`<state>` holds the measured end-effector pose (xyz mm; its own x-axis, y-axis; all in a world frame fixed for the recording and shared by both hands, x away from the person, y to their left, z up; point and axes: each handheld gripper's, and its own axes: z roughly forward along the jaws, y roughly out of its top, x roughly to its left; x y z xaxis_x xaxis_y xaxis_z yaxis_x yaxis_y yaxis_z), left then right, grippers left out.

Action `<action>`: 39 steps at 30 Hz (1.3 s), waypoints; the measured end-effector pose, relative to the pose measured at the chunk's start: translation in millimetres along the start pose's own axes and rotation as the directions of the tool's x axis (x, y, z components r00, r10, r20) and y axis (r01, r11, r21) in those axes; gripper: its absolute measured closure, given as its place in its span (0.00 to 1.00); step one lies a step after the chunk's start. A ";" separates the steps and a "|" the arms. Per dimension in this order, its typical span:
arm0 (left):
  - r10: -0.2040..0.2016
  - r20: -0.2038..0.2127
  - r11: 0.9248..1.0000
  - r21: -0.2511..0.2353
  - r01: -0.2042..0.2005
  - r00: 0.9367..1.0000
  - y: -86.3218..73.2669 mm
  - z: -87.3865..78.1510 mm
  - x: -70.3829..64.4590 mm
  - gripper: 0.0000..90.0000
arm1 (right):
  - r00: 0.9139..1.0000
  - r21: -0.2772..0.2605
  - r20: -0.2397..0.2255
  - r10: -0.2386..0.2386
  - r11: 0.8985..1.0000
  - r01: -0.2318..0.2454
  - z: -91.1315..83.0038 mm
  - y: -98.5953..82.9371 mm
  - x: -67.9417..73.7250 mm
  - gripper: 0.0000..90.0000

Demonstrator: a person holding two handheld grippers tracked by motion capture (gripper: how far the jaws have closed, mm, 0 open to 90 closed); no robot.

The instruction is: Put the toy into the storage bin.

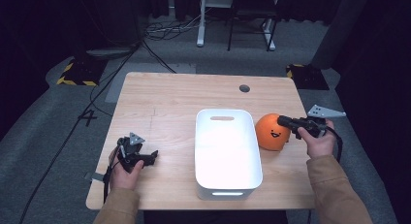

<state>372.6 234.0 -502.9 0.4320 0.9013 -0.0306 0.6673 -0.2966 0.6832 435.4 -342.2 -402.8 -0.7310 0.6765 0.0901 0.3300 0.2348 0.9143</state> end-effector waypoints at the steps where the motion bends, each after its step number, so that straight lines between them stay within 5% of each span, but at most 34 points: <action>1: 0.000 0.000 1.000 0.000 0.000 1.000 0.0 0.0 0.0 0.15 | 1.000 -0.003 -0.005 -0.003 1.000 0.003 -0.8 0.8 0.6 0.92; 13: -0.001 -0.001 1.000 0.000 0.001 1.000 0.0 0.0 -0.1 0.15 | 0.996 -0.026 -0.058 -0.070 0.997 0.068 -21.0 20.8 6.8 0.92; 24: 0.000 0.001 1.000 0.001 0.000 1.000 0.0 -0.1 -0.2 0.15 | 0.982 -0.062 -0.154 -0.111 0.993 0.102 -38.9 39.1 6.4 0.92; 39: 0.000 0.001 1.000 0.001 0.000 1.000 -0.1 -0.1 -0.2 0.15 | 0.974 -0.089 -0.166 -0.154 0.986 0.140 -56.0 61.0 10.0 0.92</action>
<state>372.4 233.9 -502.9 0.4324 0.9012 -0.0312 0.6677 -0.2967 0.6828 414.7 -360.2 -324.0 -0.8619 0.5069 0.0129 0.1695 0.2641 0.9495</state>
